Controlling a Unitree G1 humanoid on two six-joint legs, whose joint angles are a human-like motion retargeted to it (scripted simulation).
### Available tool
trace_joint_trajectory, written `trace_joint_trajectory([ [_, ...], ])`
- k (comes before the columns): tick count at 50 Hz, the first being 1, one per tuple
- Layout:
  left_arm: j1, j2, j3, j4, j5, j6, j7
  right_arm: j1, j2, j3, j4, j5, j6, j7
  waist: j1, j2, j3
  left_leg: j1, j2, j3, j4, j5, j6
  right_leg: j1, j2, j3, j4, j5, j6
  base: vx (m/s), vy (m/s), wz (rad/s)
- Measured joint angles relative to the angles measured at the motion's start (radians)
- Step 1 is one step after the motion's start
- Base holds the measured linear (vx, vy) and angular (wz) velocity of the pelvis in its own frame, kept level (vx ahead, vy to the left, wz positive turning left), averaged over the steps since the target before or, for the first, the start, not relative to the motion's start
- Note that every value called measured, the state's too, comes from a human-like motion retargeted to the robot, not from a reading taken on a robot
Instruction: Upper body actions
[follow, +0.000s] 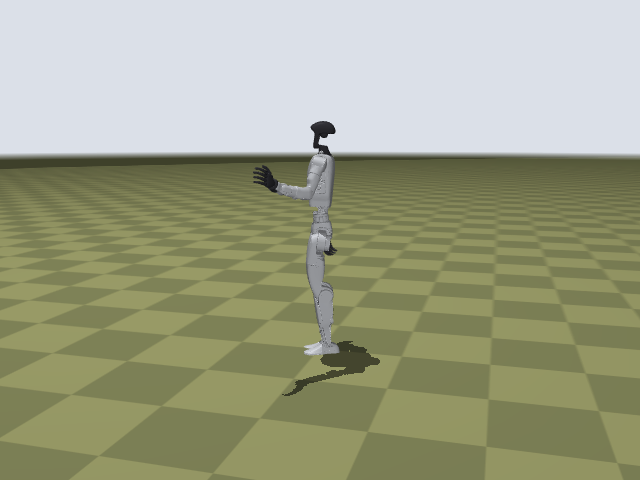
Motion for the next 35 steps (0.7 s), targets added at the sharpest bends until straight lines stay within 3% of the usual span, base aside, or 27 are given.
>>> trace_joint_trajectory([
  [4,0.018,0.018,-0.115,-0.164,0.128,-0.045,-0.032,0.002,0.002,-0.005,0.020,0.037,-0.003,-0.004,0.028,-0.012,0.003,0.006,0.007,0.028,-0.002,-0.004,-0.002,0.002,-0.004,0.029,0.004,0.000,0.008,-0.02,-0.07,-0.35],
  [9,-0.033,0.091,-0.342,-0.277,0.182,-0.148,-0.252,0.004,0.005,-0.031,0.030,0.076,0.001,0.004,0.031,-0.020,-0.001,0.004,0.010,0.019,-0.001,-0.003,-0.003,-0.006,-0.021,0.022,0.015,0.004,0.024,0.00,-0.03,-0.01],
  [15,-0.130,0.162,-0.576,-0.336,0.380,-0.172,-0.405,-0.001,0.006,0.001,0.021,0.013,0.003,0.004,-0.005,-0.014,-0.026,-0.008,0.010,0.002,0.000,-0.002,-0.004,-0.020,-0.025,0.000,0.014,0.008,0.026,0.00,0.00,0.03],
  [20,-0.245,0.067,-0.692,-0.080,0.420,-0.111,-0.680,-0.002,0.019,0.020,0.017,-0.031,0.011,0.003,-0.021,-0.016,-0.042,-0.010,0.007,-0.006,0.003,-0.001,-0.002,-0.018,-0.021,-0.012,0.010,0.008,0.020,0.00,0.00,0.00],
  [24,-0.269,0.032,-0.688,0.009,0.431,0.001,-0.807,-0.016,0.029,0.010,0.011,-0.057,0.018,0.012,-0.028,-0.021,-0.035,-0.005,0.008,-0.007,0.002,-0.001,-0.002,-0.016,-0.022,-0.014,0.012,0.010,0.021,-0.02,-0.06,0.01],
  [26,-0.249,0.036,-0.669,-0.055,0.435,-0.001,-0.759,-0.019,0.028,0.003,0.000,-0.074,0.017,0.017,-0.038,-0.016,-0.033,-0.005,0.010,-0.007,0.000,-0.001,-0.002,-0.022,-0.022,-0.016,0.012,0.013,0.021,0.00,0.00,0.00],
  [30,-0.169,0.083,-0.601,-0.259,0.495,-0.089,-0.483,-0.016,0.016,0.010,0.002,-0.070,0.002,0.011,-0.029,-0.011,-0.037,-0.006,0.013,0.024,-0.005,-0.008,-0.004,-0.028,-0.009,0.014,0.009,0.011,0.013,0.02,-0.01,-0.41],
  [32,-0.121,0.099,-0.561,-0.362,0.539,-0.093,-0.382,-0.017,0.014,0.004,0.017,-0.049,0.005,0.012,-0.003,-0.012,-0.038,-0.004,0.019,0.053,-0.009,-0.012,-0.005,-0.031,-0.003,0.046,0.011,0.009,0.012,-0.02,-0.02,-0.71],
  [35,-0.056,0.115,-0.504,-0.504,0.549,-0.055,-0.358,-0.016,0.013,-0.019,0.033,-0.004,0.019,0.012,0.022,-0.014,-0.039,-0.002,0.022,0.074,-0.013,-0.015,-0.007,-0.033,0.002,0.070,0.013,0.007,0.011,0.01,-0.02,-0.37],
])
